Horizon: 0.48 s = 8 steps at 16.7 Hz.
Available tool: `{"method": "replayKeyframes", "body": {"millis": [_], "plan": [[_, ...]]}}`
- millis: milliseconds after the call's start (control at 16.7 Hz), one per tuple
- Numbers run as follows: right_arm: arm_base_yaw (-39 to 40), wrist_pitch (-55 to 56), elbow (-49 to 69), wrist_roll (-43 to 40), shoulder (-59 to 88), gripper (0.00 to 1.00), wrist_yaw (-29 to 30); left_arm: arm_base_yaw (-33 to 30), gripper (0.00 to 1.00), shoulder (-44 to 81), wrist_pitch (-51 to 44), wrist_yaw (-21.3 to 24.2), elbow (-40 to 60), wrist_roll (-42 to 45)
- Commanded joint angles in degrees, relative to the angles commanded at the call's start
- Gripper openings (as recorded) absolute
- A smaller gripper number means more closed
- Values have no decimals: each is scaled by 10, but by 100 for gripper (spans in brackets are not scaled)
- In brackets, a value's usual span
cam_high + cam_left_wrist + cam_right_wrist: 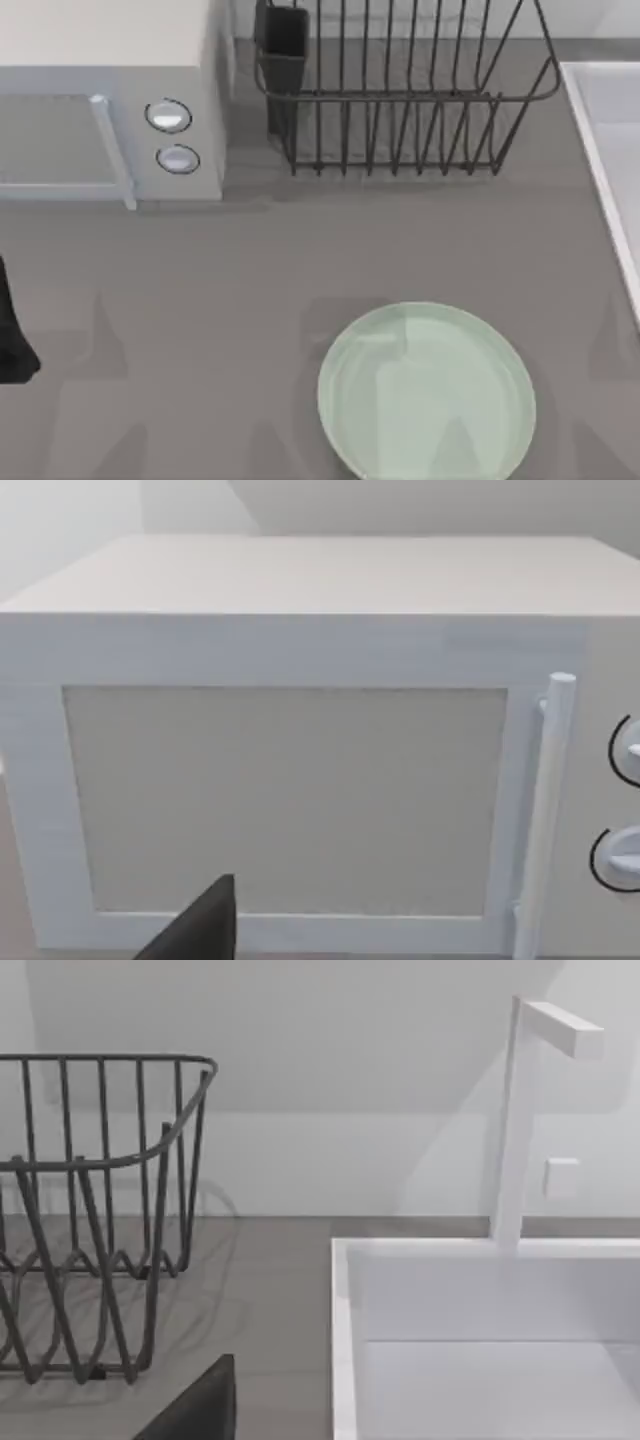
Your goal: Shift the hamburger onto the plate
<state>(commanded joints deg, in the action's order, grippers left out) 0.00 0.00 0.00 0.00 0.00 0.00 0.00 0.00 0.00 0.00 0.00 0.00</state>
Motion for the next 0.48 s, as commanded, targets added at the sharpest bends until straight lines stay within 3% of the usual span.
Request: {"method": "replayKeyframes", "body": {"millis": [240, 480], "plan": [[-1, -19, 15, -16, 20, 100, -1, 0, 100, 0, 0, 0, 0, 0], [-9, -111, 88, -92, 131, 100, -2, 0, 100, 0, 0, 0, 0, 0]]}}
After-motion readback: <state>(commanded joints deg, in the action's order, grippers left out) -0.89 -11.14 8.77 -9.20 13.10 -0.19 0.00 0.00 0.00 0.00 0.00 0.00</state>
